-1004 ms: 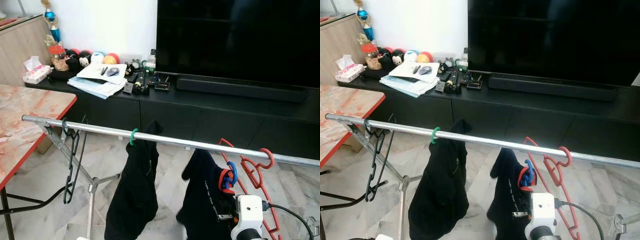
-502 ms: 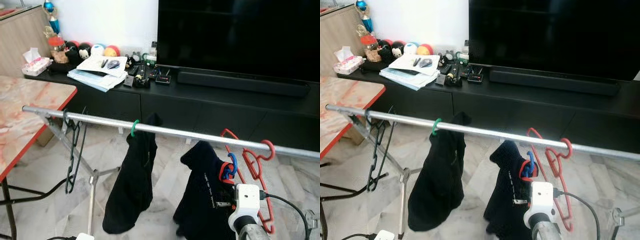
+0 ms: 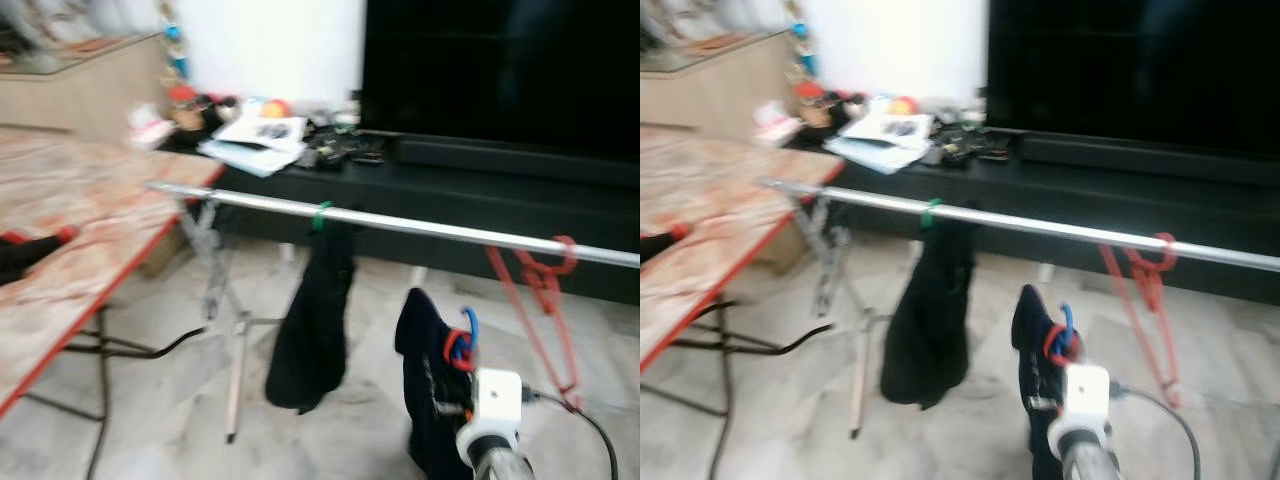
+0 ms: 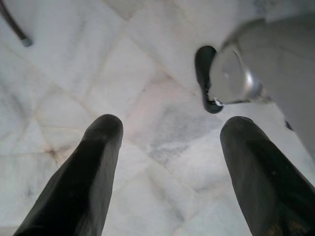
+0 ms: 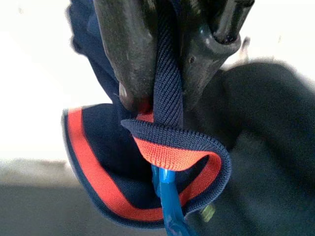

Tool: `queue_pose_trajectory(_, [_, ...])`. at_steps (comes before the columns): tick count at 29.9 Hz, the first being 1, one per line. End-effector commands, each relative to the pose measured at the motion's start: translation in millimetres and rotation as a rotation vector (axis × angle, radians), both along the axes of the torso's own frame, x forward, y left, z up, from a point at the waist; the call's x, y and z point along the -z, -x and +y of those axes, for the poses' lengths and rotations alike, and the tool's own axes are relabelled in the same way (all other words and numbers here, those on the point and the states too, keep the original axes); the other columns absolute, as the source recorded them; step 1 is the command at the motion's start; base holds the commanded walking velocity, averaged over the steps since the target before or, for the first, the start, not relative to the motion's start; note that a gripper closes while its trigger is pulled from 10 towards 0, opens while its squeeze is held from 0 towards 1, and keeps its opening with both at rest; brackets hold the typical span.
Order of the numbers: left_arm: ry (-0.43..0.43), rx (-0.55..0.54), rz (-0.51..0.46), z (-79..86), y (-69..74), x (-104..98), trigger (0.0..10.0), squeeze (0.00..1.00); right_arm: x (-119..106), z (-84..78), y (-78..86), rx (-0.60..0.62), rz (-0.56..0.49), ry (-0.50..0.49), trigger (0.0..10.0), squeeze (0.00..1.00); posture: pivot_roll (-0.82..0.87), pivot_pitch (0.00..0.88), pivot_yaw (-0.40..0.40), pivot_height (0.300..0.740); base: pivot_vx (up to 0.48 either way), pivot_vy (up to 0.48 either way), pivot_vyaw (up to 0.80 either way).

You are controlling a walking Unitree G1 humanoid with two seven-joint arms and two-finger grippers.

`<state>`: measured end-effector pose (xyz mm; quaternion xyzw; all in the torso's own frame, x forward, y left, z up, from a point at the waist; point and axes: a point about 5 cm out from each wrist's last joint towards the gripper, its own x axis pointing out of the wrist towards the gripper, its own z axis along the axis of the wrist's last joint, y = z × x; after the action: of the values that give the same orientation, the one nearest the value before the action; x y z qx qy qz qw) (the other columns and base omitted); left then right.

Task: Hang hanger

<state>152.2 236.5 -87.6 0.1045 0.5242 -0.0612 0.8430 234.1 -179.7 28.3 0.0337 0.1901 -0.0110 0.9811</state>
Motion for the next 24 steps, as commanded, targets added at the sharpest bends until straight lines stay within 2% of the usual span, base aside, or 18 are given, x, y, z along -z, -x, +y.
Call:
queue_pose_trajectory(1, [0.002, 0.025, -0.019, -3.4, -6.5, -2.0, 10.0, 0.00, -9.2, -1.1, -5.3, 0.002, -0.050, 0.005, 10.0, 0.00, -0.06, 0.006, 0.029, 0.740, -0.300, 0.000, 0.00])
queue_pose_trajectory(11, [0.007, 0.022, -0.015, -5.2, -5.1, -0.9, 10.0, 0.00, -6.5, -3.1, -7.3, 0.028, -0.036, -0.008, 10.0, 0.00, -0.06, 0.000, 0.024, 0.740, -0.299, 0.000, 0.00])
queue_pose_trajectory(16, [0.007, 0.020, -0.013, -5.7, -4.9, -0.7, 10.0, 0.00, -6.8, -2.5, -8.8, 0.016, -0.032, 0.000, 10.0, 0.00, -0.06, 0.000, 0.022, 0.740, -0.299, 0.000, -0.65])
queue_pose_trajectory(24, [0.007, 0.013, -0.019, -5.5, -6.3, -1.3, 10.0, 0.00, -8.9, -4.3, -11.1, 0.032, -0.037, 0.013, 10.0, 0.00, -0.05, 0.001, 0.016, 0.740, -0.300, 0.000, 0.00])
